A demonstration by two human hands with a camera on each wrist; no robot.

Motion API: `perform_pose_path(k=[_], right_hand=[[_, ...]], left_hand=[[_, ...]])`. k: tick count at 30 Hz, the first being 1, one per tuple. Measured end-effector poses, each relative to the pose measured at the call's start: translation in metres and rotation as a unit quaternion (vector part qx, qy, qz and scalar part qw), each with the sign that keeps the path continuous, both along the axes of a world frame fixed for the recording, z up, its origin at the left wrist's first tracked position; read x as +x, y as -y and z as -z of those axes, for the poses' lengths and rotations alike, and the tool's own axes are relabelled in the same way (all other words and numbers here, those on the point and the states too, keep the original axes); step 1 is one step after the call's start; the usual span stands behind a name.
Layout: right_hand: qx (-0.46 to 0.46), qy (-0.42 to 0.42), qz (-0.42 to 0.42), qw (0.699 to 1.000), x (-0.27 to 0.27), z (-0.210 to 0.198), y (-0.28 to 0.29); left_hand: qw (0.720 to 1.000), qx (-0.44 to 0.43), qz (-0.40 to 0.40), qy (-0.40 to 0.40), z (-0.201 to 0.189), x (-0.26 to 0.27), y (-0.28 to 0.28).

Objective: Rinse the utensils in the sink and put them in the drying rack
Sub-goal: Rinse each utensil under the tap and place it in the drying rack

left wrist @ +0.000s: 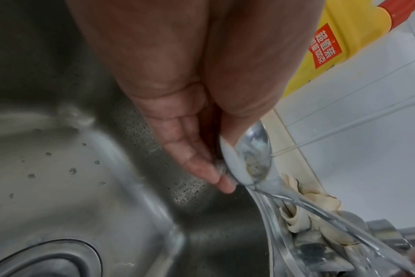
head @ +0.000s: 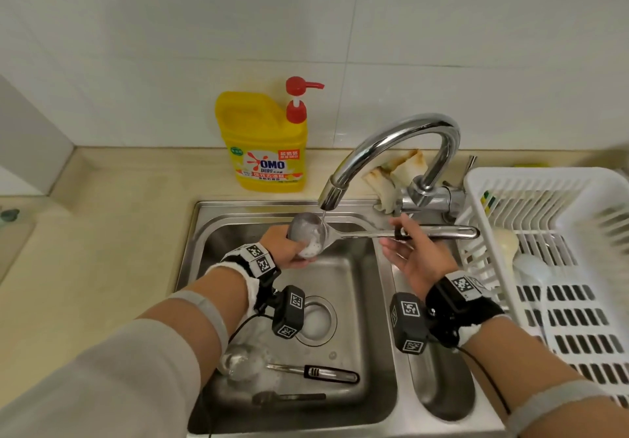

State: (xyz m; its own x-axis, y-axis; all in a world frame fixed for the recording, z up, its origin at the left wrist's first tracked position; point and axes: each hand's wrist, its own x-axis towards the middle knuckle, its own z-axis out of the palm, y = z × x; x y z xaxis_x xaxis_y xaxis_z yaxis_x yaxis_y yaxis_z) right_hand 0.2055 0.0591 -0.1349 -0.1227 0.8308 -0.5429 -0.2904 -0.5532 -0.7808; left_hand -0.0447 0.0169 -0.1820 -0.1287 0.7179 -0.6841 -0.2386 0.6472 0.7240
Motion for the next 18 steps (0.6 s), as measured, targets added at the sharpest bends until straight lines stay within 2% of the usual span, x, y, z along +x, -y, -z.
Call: perform_pose_path(k=[7, 11, 18], right_hand=[[0.079, 0.017, 0.029, 0.996, -0.004, -0.013, -0.001], [0.071, 0.004, 0.029, 0.997, -0.001, -0.015, 0.000], [0.045, -0.024, 0.027, 0.998, 0.007, -0.012, 0.005]], left_hand=[[0.998, 0.062, -0.004, -0.009, 0.007, 0.012, -0.004], [0.998, 0.053, -0.032, 0.030, 0.008, 0.015, -0.010], [0.999, 0.021, -0.036, -0.012, 0.010, 0.012, -0.021]])
